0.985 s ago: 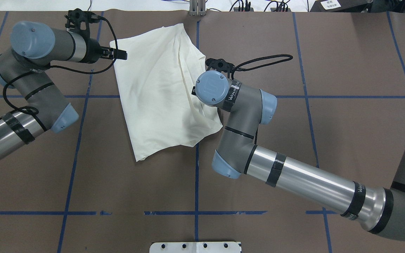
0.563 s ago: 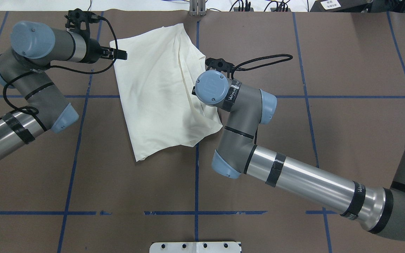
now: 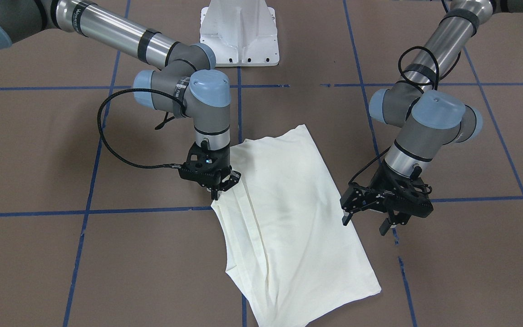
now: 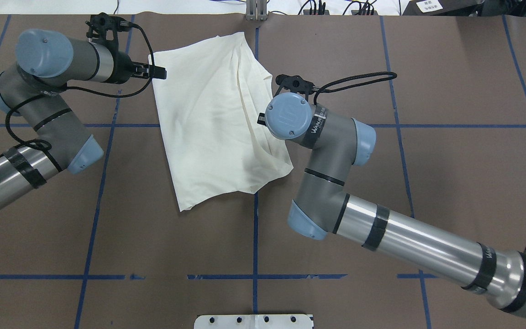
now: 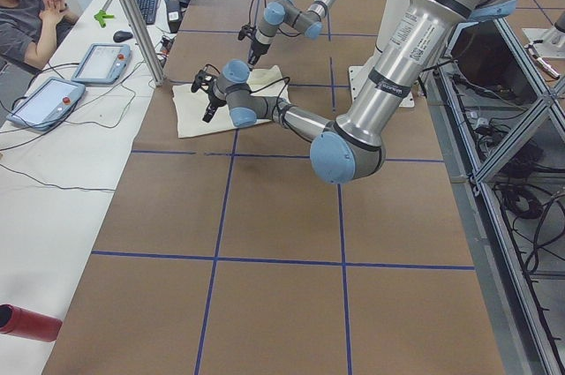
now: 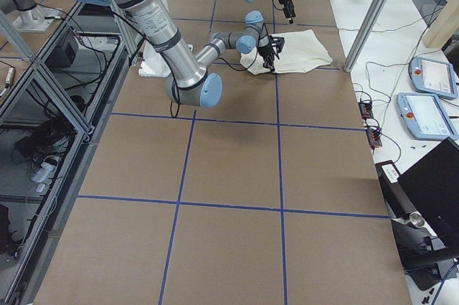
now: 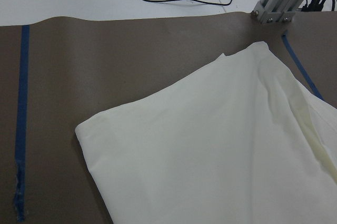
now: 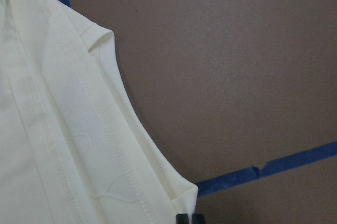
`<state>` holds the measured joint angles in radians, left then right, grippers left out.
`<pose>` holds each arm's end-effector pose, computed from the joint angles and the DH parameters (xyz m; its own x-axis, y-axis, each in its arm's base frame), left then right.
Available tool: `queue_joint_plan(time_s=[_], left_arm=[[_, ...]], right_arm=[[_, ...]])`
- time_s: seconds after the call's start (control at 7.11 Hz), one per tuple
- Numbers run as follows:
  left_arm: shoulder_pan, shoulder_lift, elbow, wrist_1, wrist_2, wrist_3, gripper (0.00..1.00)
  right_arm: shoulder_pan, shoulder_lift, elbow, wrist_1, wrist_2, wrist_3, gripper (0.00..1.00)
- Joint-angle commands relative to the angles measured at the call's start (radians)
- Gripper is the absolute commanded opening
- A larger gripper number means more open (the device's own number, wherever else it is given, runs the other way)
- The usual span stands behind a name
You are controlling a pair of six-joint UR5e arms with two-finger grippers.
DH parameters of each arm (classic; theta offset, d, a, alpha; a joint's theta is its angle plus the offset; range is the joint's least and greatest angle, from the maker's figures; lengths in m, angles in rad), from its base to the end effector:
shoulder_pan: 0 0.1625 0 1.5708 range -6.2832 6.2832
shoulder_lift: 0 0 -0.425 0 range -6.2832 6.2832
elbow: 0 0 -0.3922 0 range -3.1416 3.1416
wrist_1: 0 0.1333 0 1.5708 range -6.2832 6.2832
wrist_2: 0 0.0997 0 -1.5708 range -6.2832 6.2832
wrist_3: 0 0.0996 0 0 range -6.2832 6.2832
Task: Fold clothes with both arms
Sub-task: 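Push the folded shirt's corner with the right gripper to straighten it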
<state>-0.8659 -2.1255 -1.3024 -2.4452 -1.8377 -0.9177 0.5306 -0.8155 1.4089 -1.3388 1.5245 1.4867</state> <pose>0.3901 -0.6238 0.3599 0.5564 0.2506 -0.7922 0.3021 0.8272 0.4738 -0.5833 -0.5021 0.2468 0.6279 0.2711 0.7296 -0.4838 0.8702 0.0930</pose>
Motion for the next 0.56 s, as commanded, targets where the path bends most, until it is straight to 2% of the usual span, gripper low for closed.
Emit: queue_joint_plan(time_s=[0.0,0.14,0.28,0.42], left_arm=[[0.001,-0.001,0.000,0.000,0.000,0.000,1.00],[0.001,-0.001,0.000,0.000,0.000,0.000,1.00],[0.001,-0.001,0.000,0.000,-0.002,0.000,1.00],[0.002,-0.002,-0.002,0.000,-0.002,0.000,1.00]], right_arm=[[-0.084,-0.202,0.288,-0.029,-0.087,0.006,0.00],[-0.101,-0.261,0.348,-0.028,-0.095,0.006,0.00],[-0.106,-0.267,0.351,-0.028,-0.095,0.003,0.32],[-0.112,-0.258,0.357,-0.030,-0.093,0.001,0.99]])
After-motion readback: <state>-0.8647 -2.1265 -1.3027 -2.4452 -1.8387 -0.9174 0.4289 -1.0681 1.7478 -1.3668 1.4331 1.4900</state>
